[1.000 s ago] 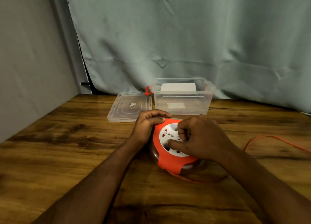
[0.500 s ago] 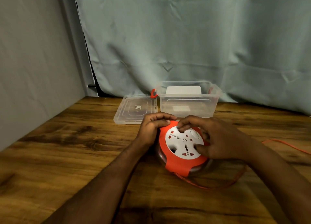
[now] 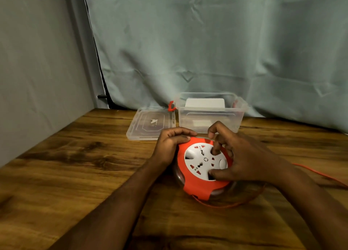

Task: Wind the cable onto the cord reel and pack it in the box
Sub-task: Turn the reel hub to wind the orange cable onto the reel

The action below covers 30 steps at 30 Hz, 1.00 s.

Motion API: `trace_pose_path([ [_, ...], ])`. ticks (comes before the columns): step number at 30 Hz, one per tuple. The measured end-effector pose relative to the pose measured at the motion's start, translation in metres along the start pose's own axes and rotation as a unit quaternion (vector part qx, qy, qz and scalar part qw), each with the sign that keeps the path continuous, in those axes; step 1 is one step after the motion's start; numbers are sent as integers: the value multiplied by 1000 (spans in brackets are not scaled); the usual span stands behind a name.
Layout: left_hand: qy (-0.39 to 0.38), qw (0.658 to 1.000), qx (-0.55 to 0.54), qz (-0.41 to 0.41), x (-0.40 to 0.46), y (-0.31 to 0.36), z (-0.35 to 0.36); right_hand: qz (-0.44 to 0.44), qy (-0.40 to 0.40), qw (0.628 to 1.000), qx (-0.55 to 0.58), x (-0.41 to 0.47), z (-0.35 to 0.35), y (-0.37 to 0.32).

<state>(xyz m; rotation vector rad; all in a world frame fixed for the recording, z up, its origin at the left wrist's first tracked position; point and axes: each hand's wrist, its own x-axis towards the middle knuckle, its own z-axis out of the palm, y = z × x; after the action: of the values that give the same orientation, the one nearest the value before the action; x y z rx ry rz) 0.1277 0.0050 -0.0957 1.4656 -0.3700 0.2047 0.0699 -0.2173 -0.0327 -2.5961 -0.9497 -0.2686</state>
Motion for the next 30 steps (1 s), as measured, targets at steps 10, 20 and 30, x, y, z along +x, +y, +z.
trace_pose_path([
  [10,22,999,-30,-8,-1,0,-2,16,62,996,-62,6,22,-2],
  [20,30,999,-13,-1,0,0,2,122,111,982,-87,11,36,-17],
  [30,20,1000,-3,7,-2,-1,2,89,144,985,-46,15,47,-23],
])
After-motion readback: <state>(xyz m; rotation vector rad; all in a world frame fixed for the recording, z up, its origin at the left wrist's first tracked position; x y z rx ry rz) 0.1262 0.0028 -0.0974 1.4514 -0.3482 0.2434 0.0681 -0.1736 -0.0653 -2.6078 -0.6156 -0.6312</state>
